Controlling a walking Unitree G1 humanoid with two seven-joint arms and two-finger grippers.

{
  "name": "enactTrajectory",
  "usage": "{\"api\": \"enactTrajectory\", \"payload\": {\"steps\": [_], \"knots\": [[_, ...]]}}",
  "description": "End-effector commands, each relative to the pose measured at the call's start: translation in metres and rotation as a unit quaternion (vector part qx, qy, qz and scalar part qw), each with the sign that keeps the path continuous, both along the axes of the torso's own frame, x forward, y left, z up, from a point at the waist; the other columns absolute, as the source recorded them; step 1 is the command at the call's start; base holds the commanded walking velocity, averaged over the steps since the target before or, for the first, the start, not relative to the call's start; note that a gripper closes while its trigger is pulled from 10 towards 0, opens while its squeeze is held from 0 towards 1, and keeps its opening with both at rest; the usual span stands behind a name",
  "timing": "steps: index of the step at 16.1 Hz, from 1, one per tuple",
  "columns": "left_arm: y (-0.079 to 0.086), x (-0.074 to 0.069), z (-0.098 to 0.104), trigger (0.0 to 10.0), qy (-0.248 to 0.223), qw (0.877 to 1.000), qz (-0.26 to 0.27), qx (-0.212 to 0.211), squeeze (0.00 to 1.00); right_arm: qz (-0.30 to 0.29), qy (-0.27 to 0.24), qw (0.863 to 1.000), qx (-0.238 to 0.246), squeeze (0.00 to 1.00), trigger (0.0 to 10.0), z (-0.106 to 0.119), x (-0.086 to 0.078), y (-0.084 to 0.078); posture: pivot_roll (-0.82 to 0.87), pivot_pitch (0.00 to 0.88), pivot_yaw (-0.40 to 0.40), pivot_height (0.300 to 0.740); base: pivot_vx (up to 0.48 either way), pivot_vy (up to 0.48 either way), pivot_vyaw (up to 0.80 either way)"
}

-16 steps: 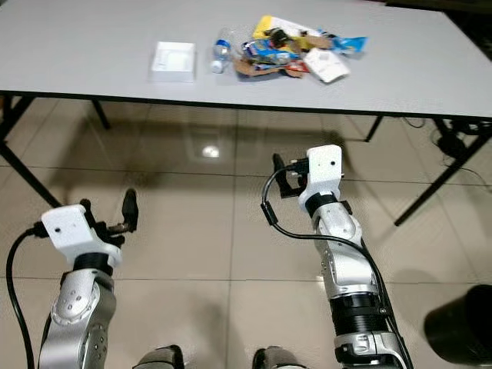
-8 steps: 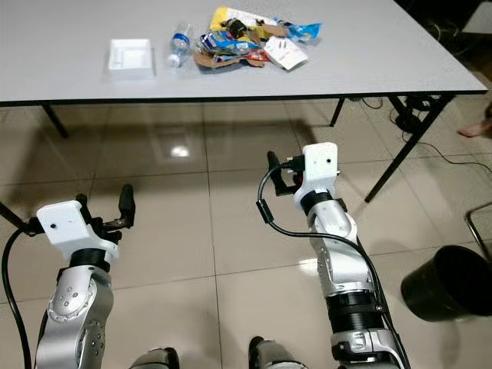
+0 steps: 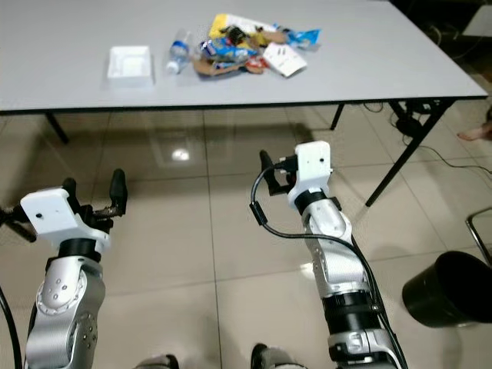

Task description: Picking trash to rubbish bin

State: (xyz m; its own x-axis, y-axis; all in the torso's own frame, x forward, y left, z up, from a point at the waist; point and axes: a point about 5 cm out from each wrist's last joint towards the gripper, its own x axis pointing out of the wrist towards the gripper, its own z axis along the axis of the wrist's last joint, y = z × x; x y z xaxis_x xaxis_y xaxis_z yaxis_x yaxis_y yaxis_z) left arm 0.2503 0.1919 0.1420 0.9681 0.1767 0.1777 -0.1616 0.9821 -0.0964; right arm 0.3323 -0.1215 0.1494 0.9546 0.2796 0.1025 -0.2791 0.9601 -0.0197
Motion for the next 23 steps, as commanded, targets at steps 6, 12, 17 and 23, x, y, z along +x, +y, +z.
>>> {"api": "enactTrajectory", "payload": {"steps": [6,12,17,23], "knots": [[0.0011,-0.0042,-0.0068,10.0,0.018,1.0,-0.002,0.001,0.0,-0.001,-0.008,1.0,-0.007,0.0,10.0,-0.0003,-0.0016,-0.001,-0.02,0.159,-0.049,0.74,0.459,0.0,0.0],[0.0006,-0.0039,-0.0079,10.0,0.022,1.0,-0.005,0.001,0.0,0.004,-0.012,1.0,-0.008,0.0,10.0,0.0005,-0.0025,0.0014,-0.02,0.157,-0.048,0.74,0.463,0.0,0.0],[0.0003,-0.0043,-0.0082,10.0,0.023,1.0,-0.005,0.002,0.0,0.007,-0.017,1.0,-0.009,0.0,10.0,0.0021,-0.0029,0.0028,-0.02,0.16,-0.046,0.74,0.461,0.0,0.0],[-0.0006,-0.0042,-0.008,10.0,0.022,1.0,-0.006,0.004,0.0,0.009,-0.021,1.0,-0.011,0.0,10.0,0.0027,-0.0041,0.0032,-0.02,0.162,-0.047,0.74,0.461,0.0,0.0]]}}
